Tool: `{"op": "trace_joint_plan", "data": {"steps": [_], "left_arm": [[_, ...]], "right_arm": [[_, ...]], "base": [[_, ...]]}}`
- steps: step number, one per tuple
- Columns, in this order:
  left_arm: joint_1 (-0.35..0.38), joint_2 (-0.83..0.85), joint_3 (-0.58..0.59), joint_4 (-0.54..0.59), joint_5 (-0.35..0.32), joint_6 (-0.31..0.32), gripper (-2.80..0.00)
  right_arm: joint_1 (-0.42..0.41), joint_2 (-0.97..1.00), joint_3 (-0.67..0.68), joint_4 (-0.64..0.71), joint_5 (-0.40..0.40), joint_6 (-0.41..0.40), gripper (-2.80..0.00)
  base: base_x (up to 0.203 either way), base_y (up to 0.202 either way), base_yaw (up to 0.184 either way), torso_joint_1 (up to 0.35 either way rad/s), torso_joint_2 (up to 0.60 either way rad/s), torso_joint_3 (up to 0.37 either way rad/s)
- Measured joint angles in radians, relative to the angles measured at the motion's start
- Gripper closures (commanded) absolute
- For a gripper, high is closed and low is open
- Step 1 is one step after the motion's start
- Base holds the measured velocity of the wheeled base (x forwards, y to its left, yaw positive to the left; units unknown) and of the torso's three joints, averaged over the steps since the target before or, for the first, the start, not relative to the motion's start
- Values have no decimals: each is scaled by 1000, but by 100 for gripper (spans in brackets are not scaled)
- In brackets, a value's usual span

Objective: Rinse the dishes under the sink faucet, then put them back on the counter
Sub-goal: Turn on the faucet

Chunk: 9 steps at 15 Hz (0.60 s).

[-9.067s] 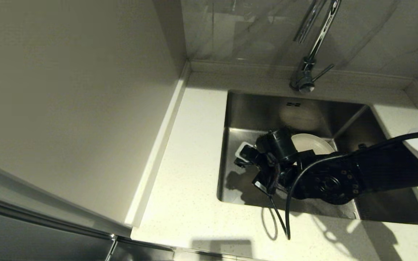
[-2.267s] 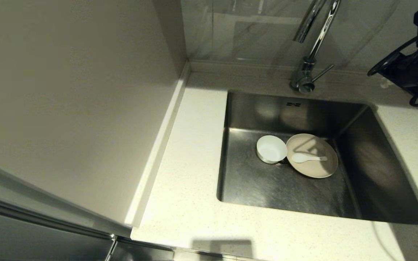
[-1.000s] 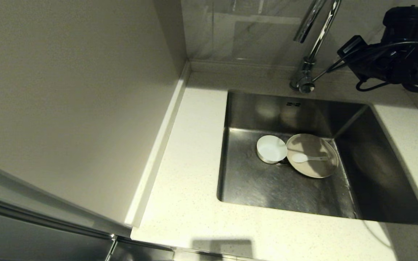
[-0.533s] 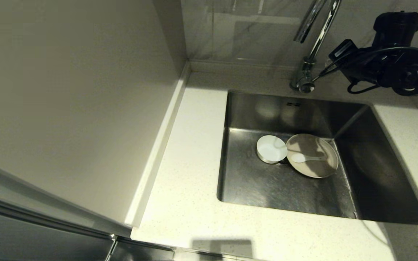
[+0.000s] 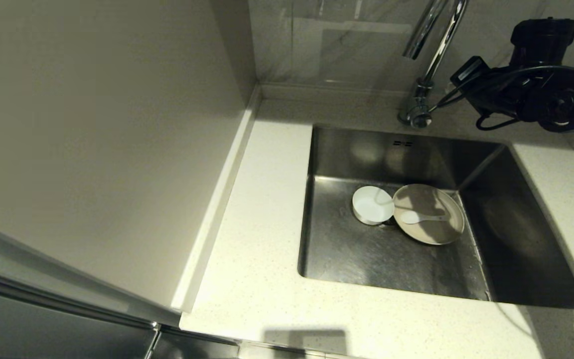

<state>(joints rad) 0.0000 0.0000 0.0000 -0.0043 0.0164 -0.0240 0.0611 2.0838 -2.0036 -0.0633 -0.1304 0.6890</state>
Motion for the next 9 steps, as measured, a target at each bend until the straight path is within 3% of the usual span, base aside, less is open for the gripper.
{"op": "trace_joint_plan", "data": {"steps": [3, 9], "left_arm": [[0, 0, 0, 0, 0, 0, 0], [0, 0, 0, 0, 0, 0, 0]], "right_arm": [[-1, -5, 1, 59, 8, -48, 0], [-12, -19, 3, 120, 113, -67, 0]], "base": [[0, 0, 0, 0, 0, 0], [0, 0, 0, 0, 0, 0]]}}
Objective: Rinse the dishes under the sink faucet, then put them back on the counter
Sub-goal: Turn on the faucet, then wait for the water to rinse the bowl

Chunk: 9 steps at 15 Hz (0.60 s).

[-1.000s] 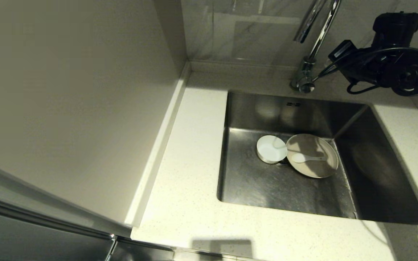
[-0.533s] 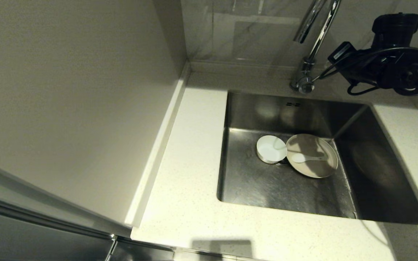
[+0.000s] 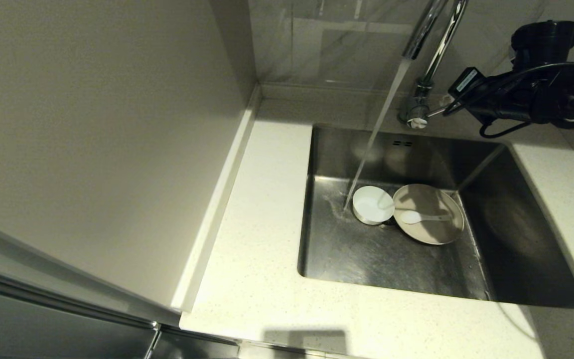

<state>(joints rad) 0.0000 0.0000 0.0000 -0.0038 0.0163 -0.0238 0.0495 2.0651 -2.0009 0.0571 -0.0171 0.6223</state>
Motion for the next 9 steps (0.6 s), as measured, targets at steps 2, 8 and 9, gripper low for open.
{"op": "trace_joint_plan", "data": {"steps": [2, 8, 9], "left_arm": [[0, 0, 0, 0, 0, 0, 0], [0, 0, 0, 0, 0, 0, 0], [0, 0, 0, 0, 1, 0, 0]], "right_arm": [[-4, -3, 0, -1, 1, 0, 0], [-45, -62, -2, 5, -7, -76, 0], [-52, -79, -2, 5, -25, -114, 0]], "base": [[0, 0, 0, 0, 0, 0], [0, 0, 0, 0, 0, 0], [0, 0, 0, 0, 0, 0]]}}
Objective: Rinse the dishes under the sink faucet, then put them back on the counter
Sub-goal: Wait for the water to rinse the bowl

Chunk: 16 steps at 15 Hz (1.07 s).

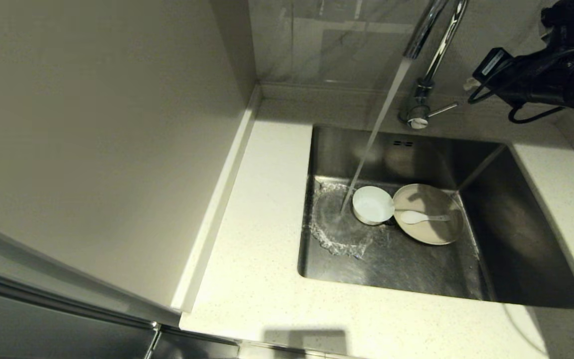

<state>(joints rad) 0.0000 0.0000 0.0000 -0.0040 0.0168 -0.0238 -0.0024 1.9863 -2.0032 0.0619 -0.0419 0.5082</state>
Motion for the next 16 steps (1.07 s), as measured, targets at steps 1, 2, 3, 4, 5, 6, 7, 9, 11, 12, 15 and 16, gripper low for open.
{"op": "trace_joint_plan", "data": {"steps": [1, 2, 3, 4, 5, 6, 7, 9, 11, 12, 15, 16], "left_arm": [[0, 0, 0, 0, 0, 0, 0], [0, 0, 0, 0, 0, 0, 0], [0, 0, 0, 0, 0, 0, 0], [0, 0, 0, 0, -1, 0, 0], [0, 0, 0, 0, -1, 0, 0], [0, 0, 0, 0, 0, 0, 0], [0, 0, 0, 0, 0, 0, 0], [0, 0, 0, 0, 0, 0, 0], [0, 0, 0, 0, 0, 0, 0], [0, 0, 0, 0, 0, 0, 0], [0, 0, 0, 0, 0, 0, 0], [0, 0, 0, 0, -1, 0, 0]], "right_arm": [[-6, -17, 0, 0, -23, -44, 0], [-15, -30, 0, -2, -35, -82, 0], [-29, -45, 0, -3, -38, -130, 0], [-45, -61, 0, -3, -40, -174, 0], [-64, -78, 1, 1, -41, -219, 0], [-88, -99, 5, 5, -45, -276, 0], [-114, -122, 16, 15, -56, -341, 0], [-191, -179, 76, 64, -109, -492, 0], [-278, -250, 193, 120, -194, -624, 0], [-314, -290, 269, 128, -217, -652, 0], [-393, -440, 567, 110, -221, -636, 0], [-408, -507, 668, 81, -201, -609, 0]], "base": [[0, 0, 0, 0, 0, 0], [0, 0, 0, 0, 0, 0], [0, 0, 0, 0, 0, 0], [0, 0, 0, 0, 0, 0], [0, 0, 0, 0, 0, 0], [0, 0, 0, 0, 0, 0], [0, 0, 0, 0, 0, 0], [0, 0, 0, 0, 0, 0], [0, 0, 0, 0, 0, 0], [0, 0, 0, 0, 0, 0], [0, 0, 0, 0, 0, 0], [0, 0, 0, 0, 0, 0]]}}
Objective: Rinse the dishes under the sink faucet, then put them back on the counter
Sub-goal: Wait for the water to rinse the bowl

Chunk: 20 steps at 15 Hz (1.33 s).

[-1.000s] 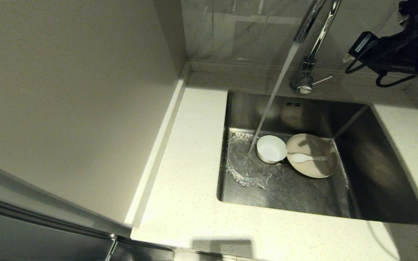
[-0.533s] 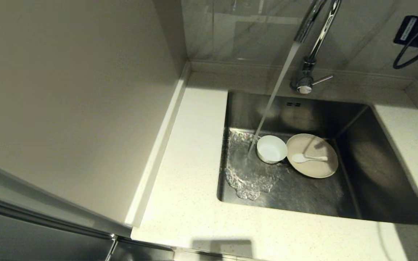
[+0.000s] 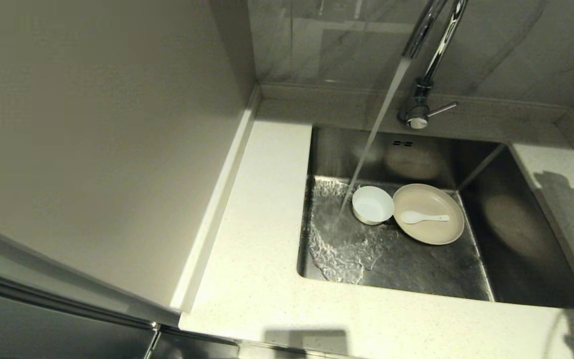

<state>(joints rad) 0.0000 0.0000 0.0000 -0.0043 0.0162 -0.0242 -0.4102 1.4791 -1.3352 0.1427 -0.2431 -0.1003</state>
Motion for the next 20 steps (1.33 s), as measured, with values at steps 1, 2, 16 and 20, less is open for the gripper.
{"op": "trace_joint_plan", "data": {"steps": [1, 2, 16, 20], "left_arm": [[0, 0, 0, 0, 0, 0, 0], [0, 0, 0, 0, 0, 0, 0], [0, 0, 0, 0, 0, 0, 0], [0, 0, 0, 0, 0, 0, 0]], "right_arm": [[-4, -78, 92, -33, 25, 19, 0], [7, -154, 169, -57, 49, 24, 0], [314, -1170, 1155, -241, 114, -3, 0], [335, -1195, 1319, -485, 141, -5, 0]], "base": [[0, 0, 0, 0, 0, 0], [0, 0, 0, 0, 0, 0], [0, 0, 0, 0, 0, 0], [0, 0, 0, 0, 0, 0]]}}
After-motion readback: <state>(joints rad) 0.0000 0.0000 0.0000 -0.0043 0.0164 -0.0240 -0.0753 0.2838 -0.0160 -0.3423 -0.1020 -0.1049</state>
